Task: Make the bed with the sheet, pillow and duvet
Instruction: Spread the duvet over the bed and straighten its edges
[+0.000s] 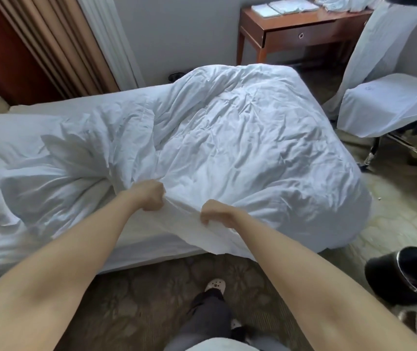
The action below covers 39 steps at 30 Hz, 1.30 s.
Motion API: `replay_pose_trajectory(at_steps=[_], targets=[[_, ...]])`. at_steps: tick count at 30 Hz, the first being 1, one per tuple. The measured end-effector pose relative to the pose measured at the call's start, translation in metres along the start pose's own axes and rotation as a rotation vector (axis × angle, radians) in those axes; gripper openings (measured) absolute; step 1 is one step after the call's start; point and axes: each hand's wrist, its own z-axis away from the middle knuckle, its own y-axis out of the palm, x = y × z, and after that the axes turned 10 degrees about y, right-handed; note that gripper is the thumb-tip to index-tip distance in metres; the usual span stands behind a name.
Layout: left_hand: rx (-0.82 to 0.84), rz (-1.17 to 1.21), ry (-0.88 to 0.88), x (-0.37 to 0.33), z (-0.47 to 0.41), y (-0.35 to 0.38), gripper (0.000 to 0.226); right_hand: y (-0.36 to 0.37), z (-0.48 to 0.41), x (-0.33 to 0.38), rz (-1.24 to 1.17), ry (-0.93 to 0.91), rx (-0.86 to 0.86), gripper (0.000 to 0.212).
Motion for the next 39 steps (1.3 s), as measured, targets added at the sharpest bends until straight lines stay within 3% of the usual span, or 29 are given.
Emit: replay_pose_trajectory(at_steps=[5,11,18,26,31,39], targets=[[0.068,0.124,0.016,0.021,-0.001,0.021,0.021,-0.004,-0.018,-0.006,-0.058,0.075,-0.008,0.013],[-0.017,0.36,-0.062,0.062,0.0,0.034,0.028,0.0,-0.049,0.037,-0.046,0.113,-0.1,0.018],[-0.31,0.785,-0.175,0.16,-0.023,0.036,0.028,0.044,-0.115,0.142,0.017,0.093,-0.024,0.008],[-0.347,0.986,-0.261,0.331,-0.063,0.02,0.022,0.088,-0.202,0.305,0.009,0.089,-0.09,0.016],[-0.359,1.042,-0.385,0.415,-0.089,0.003,0.021,0.092,-0.241,0.383,0.022,0.032,-0.118,0.009],[-0.292,1.224,-0.419,0.492,-0.164,-0.037,0.045,0.057,-0.32,0.468,0.05,-0.031,-0.323,0.05]])
